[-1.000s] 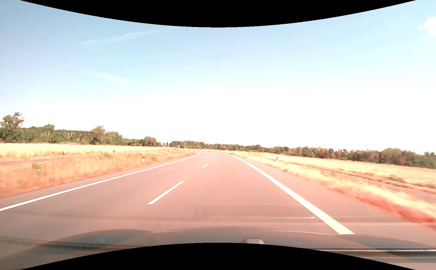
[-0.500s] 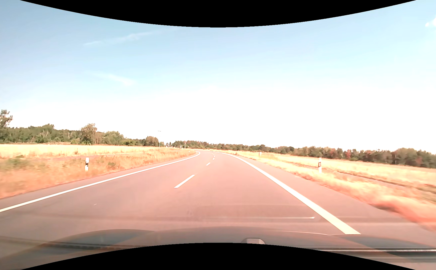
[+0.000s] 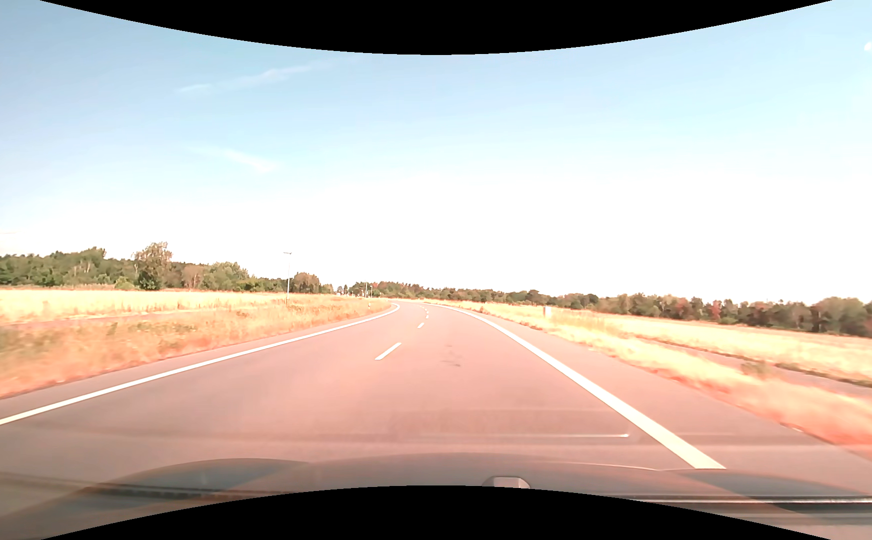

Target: Follow the waypoints while adhering to traffic rules and regulations

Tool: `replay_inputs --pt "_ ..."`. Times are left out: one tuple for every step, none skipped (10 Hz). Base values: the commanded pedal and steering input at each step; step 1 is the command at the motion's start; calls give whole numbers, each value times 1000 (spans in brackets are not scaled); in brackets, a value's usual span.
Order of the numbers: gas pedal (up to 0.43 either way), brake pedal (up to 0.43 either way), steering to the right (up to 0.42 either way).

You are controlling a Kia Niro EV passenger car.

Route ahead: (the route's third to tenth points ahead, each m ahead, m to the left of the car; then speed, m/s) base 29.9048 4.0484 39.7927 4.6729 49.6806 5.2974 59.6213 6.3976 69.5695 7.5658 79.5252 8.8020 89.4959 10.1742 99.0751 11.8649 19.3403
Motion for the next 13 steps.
replay_inputs --pt "150 0 -10" --pt "150 0 -11" --pt "150 0 -11" --pt "150 0 -10" --pt "150 0 -10" --pt "150 0 -11" --pt "150 0 -10" --pt "150 0 -10" --pt "150 0 -10" --pt "150 0 -11" --pt "150 0 -11" --pt "150 0 -12" --pt "150 0 -12"
